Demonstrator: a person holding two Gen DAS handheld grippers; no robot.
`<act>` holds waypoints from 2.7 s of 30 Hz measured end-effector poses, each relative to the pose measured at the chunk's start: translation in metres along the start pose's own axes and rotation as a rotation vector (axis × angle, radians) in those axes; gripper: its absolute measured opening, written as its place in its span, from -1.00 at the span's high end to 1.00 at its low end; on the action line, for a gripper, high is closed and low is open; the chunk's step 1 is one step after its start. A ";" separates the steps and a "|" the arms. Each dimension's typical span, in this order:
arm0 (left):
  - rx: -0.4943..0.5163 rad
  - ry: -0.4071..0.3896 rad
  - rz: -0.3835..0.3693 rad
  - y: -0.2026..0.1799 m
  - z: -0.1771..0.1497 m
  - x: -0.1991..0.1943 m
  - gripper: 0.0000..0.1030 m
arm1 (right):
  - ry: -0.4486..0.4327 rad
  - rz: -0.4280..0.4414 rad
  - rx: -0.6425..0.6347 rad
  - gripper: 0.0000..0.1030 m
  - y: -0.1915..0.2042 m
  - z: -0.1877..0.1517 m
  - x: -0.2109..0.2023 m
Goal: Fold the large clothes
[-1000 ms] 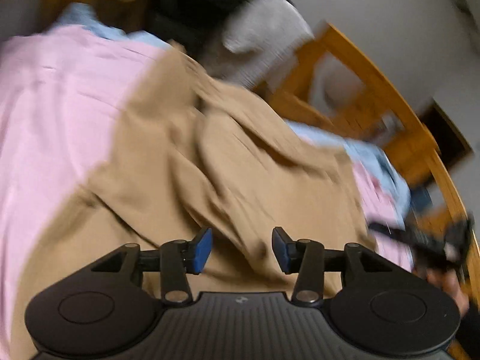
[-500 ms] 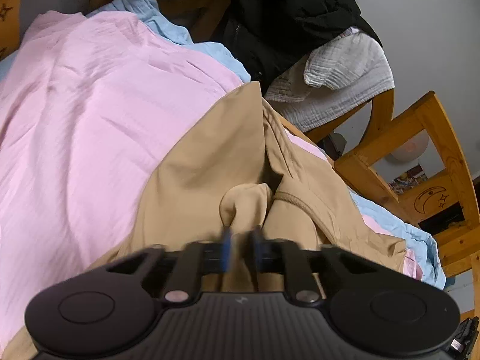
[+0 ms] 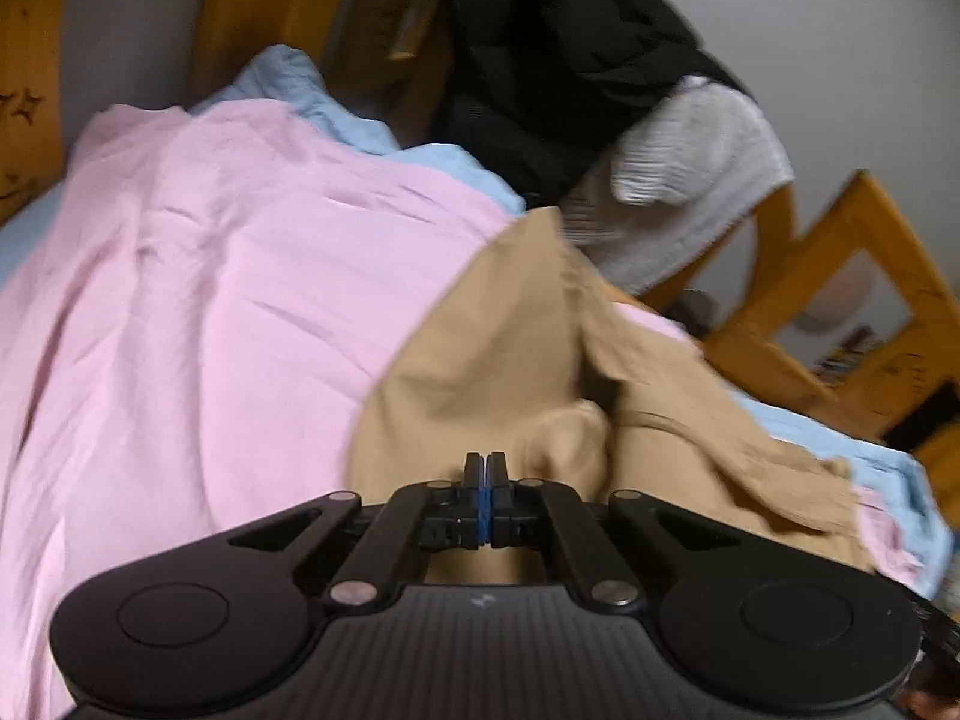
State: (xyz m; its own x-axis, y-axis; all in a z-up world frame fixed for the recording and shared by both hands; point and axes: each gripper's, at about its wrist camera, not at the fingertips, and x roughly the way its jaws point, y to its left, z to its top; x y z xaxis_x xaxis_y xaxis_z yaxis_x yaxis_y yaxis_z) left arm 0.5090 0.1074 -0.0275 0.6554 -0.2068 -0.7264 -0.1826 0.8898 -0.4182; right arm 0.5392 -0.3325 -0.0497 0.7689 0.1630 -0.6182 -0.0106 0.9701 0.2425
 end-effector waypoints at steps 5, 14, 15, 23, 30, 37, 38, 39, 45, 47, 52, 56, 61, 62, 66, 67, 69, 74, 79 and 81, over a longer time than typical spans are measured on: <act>0.040 0.028 -0.116 -0.011 -0.002 -0.001 0.64 | 0.029 0.085 0.153 0.19 -0.023 -0.008 -0.017; 0.134 -0.069 0.189 -0.053 0.001 0.032 1.00 | 0.000 0.047 0.126 0.87 -0.004 -0.006 -0.010; 0.110 -0.061 0.197 -0.051 0.005 0.035 1.00 | 0.004 0.020 0.096 0.87 0.001 -0.007 -0.006; 0.174 -0.055 0.070 -0.047 -0.012 -0.005 0.96 | -0.042 -0.038 -0.078 0.30 0.013 -0.010 -0.038; 0.254 -0.067 -0.070 -0.059 -0.043 -0.038 0.70 | -0.100 0.109 -0.294 0.10 0.063 -0.017 -0.064; 0.445 0.073 0.121 -0.106 -0.069 0.011 0.65 | 0.089 0.105 -0.415 0.14 0.114 -0.049 -0.016; 0.432 0.088 0.155 -0.104 -0.069 0.021 0.69 | 0.102 0.099 -0.401 0.14 0.116 -0.052 -0.011; 0.403 0.101 0.176 -0.099 -0.067 0.029 0.70 | 0.102 0.096 -0.387 0.14 0.117 -0.054 -0.010; 0.301 0.076 0.111 -0.072 -0.054 0.004 0.59 | 0.088 0.153 -0.378 -0.03 0.102 -0.039 -0.053; 0.347 0.047 0.077 -0.067 -0.059 -0.018 0.19 | 0.077 0.176 -0.409 -0.27 0.093 -0.041 -0.079; 0.469 -0.042 0.019 -0.063 -0.082 -0.078 -0.47 | 0.082 0.192 -0.587 -0.49 0.080 -0.071 -0.145; 0.540 -0.066 0.002 -0.065 -0.107 -0.116 -0.87 | 0.150 0.204 -0.643 -0.64 0.074 -0.097 -0.181; 0.575 -0.023 -0.021 -0.067 -0.136 -0.142 -0.96 | 0.206 0.206 -0.625 -0.84 0.072 -0.123 -0.218; 0.580 -0.014 -0.031 -0.067 -0.142 -0.146 -0.97 | 0.209 0.202 -0.631 -0.89 0.072 -0.130 -0.225; 0.608 0.019 -0.054 -0.065 -0.160 -0.154 -0.99 | 0.220 0.189 -0.657 -0.90 0.077 -0.148 -0.245; 0.615 0.026 -0.057 -0.064 -0.163 -0.156 -0.99 | 0.219 0.193 -0.665 -0.91 0.079 -0.152 -0.250; 0.630 0.034 -0.053 -0.063 -0.168 -0.158 -0.99 | 0.216 0.192 -0.689 -0.92 0.083 -0.157 -0.255; 0.655 0.037 -0.041 -0.060 -0.173 -0.166 -0.99 | 0.196 0.199 -0.722 -0.96 0.088 -0.161 -0.263; 0.659 0.039 -0.048 -0.048 -0.180 -0.174 -0.99 | 0.190 0.191 -0.767 -0.98 0.090 -0.167 -0.265; 0.692 0.037 -0.054 -0.043 -0.189 -0.178 -0.99 | 0.201 0.193 -0.787 -0.98 0.090 -0.173 -0.266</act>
State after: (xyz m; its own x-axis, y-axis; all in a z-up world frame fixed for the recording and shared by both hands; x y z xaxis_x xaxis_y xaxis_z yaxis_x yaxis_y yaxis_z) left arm 0.2614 0.0288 0.0164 0.6231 -0.2606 -0.7374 0.3669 0.9301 -0.0187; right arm 0.2230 -0.2577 0.0069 0.5803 0.2957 -0.7589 -0.6310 0.7524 -0.1893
